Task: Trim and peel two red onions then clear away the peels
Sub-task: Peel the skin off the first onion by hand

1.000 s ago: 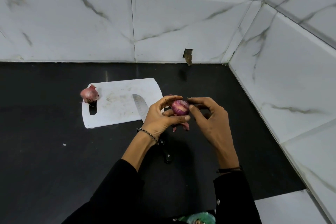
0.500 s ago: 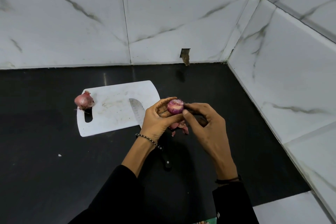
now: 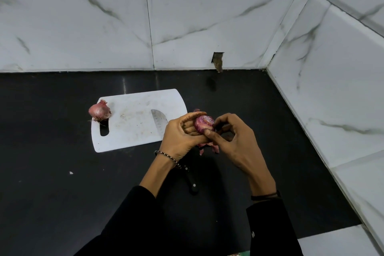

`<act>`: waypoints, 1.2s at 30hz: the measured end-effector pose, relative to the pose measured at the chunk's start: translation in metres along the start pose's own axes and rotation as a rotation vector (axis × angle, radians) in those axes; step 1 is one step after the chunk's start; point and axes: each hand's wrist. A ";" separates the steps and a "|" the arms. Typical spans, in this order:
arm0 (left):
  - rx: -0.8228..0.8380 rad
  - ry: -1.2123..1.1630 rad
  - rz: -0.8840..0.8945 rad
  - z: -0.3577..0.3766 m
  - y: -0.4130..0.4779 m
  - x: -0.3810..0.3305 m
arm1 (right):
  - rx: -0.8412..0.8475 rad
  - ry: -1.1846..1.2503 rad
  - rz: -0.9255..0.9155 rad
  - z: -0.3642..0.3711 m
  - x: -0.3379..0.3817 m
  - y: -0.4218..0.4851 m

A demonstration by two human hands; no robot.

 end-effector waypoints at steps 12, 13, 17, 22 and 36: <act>0.011 -0.012 -0.026 0.000 0.000 0.000 | 0.105 -0.112 0.043 -0.003 -0.002 0.012; 0.012 -0.011 -0.027 -0.001 0.000 0.000 | 0.114 -0.118 0.045 -0.003 -0.001 0.012; -0.007 -0.006 -0.029 -0.004 0.002 0.004 | 0.106 -0.058 0.050 0.006 -0.002 0.008; -0.034 -0.044 -0.035 -0.008 0.003 0.007 | 0.015 0.130 0.103 0.010 -0.001 0.001; 0.038 0.026 -0.056 -0.015 0.002 -0.001 | -0.029 -0.030 -0.060 -0.001 -0.003 0.002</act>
Point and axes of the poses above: each hand's wrist, its own y-axis towards the middle knuckle, its own z-axis out of the palm, x = y × z, and after that the axes turned 14 degrees about z, right-handed
